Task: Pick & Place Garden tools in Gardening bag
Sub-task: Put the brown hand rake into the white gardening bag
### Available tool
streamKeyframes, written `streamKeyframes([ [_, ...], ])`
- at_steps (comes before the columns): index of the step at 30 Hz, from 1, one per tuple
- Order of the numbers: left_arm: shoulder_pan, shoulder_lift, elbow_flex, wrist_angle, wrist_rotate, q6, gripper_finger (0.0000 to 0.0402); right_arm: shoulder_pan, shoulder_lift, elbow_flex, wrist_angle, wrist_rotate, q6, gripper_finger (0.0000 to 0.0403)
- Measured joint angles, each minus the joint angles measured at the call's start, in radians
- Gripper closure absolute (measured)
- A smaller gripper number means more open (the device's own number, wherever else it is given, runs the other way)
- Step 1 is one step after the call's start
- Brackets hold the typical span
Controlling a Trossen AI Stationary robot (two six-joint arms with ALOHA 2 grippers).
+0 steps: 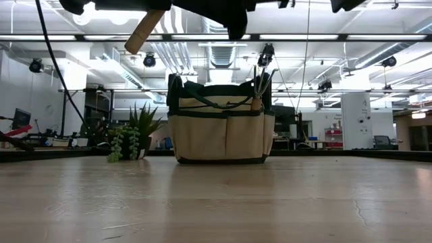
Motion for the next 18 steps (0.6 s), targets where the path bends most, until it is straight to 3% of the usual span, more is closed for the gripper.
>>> streamKeyframes([
  [10, 0.019, 0.003, 0.012, 0.000, -0.001, 0.050, 0.0328, -0.023, 0.000, 0.013, -0.013, -0.003, 0.047, 0.0202],
  [18, 0.030, 0.003, 0.012, 0.008, -0.001, 0.055, 0.0328, -0.025, 0.000, 0.007, -0.015, -0.005, 0.046, 0.0238],
])
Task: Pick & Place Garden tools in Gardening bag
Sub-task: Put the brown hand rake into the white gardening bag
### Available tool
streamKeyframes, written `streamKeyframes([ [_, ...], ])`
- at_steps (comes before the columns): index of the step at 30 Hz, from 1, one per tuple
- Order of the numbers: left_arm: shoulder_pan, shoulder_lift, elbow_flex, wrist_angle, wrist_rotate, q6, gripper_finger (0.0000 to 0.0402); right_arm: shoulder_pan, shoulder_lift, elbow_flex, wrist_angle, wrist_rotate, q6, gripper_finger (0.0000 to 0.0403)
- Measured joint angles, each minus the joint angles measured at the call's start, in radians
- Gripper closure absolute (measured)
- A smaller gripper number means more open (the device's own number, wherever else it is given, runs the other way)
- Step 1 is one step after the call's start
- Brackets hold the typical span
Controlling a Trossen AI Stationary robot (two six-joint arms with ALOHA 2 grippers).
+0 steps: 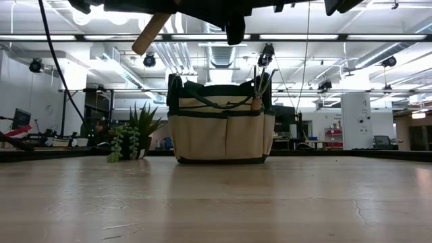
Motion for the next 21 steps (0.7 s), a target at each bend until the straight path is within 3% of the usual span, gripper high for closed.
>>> streamKeyframes([
  [17, 0.002, 0.001, 0.002, 0.026, 0.025, 0.052, 0.0328, -0.011, 0.000, 0.000, -0.008, -0.011, -0.013, 0.0339],
  [21, 0.002, 0.001, 0.002, 0.027, 0.025, 0.052, 0.0328, -0.012, 0.000, 0.000, -0.009, -0.022, -0.032, 0.0347],
])
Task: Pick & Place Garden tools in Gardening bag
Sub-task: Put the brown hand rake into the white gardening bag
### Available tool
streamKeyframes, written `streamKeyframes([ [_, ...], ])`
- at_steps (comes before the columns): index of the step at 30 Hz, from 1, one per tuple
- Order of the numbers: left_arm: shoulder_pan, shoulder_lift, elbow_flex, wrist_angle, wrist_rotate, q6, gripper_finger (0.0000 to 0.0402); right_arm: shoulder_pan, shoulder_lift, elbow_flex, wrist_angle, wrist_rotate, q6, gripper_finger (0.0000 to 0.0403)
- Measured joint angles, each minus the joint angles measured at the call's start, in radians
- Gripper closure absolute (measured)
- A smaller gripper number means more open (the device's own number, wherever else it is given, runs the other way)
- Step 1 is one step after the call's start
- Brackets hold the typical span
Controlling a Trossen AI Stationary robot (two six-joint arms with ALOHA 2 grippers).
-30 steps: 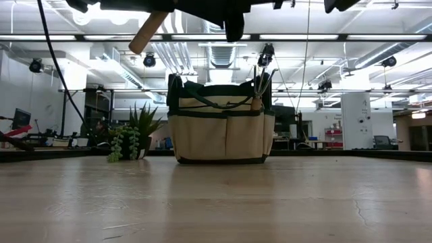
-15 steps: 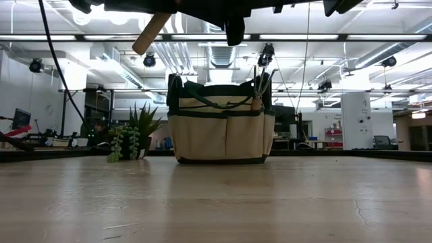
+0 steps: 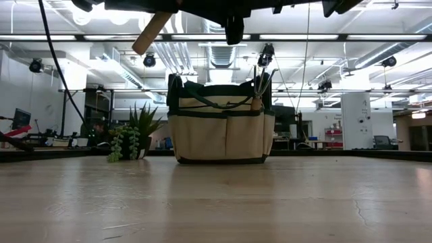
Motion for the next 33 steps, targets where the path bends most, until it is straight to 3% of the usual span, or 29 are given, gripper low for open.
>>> streamKeyframes([
  [5, 0.004, 0.000, -0.001, 0.000, 0.007, -0.074, 0.0307, 0.000, -0.003, 0.000, -0.013, -0.002, -0.034, 0.0342],
  [19, -0.012, -0.003, -0.002, -0.001, 0.056, -0.106, 0.0149, -0.002, -0.096, -0.003, -0.259, 0.035, -0.164, 0.0342],
  [29, -0.051, -0.023, -0.003, -0.010, 0.055, -0.101, 0.0138, -0.002, -0.108, -0.014, -0.336, 0.100, -0.273, 0.0342],
  [33, -0.061, -0.050, -0.003, -0.016, 0.053, -0.101, 0.0137, -0.002, -0.096, -0.017, -0.394, 0.106, -0.409, 0.0341],
])
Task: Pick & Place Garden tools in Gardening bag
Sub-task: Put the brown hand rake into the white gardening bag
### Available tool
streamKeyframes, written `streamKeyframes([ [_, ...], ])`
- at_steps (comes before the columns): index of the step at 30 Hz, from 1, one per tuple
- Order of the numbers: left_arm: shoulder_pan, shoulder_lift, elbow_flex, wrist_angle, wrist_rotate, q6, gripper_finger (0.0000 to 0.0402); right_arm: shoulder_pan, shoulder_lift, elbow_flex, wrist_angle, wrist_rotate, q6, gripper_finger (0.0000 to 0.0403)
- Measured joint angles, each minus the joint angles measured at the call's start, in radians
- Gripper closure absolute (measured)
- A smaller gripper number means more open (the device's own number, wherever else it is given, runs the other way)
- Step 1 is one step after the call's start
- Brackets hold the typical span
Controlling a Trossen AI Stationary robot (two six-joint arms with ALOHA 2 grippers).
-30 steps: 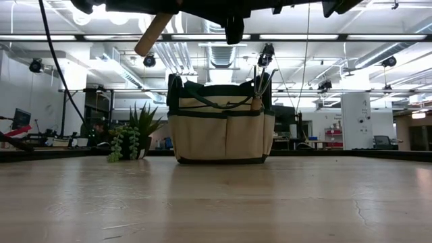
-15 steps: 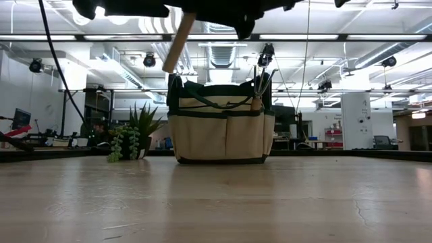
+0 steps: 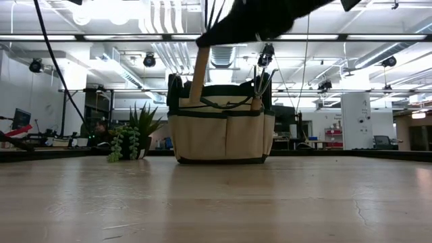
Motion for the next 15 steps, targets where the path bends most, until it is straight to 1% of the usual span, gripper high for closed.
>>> streamKeyframes([
  [7, -0.004, -0.010, -0.006, -0.007, 0.000, 0.000, 0.0140, -0.031, 0.016, -0.001, -0.005, 0.084, -0.047, 0.0340],
  [15, -0.004, -0.011, -0.006, -0.007, 0.000, -0.002, 0.0142, -0.089, 0.028, -0.007, -0.008, 0.085, -0.067, 0.0340],
])
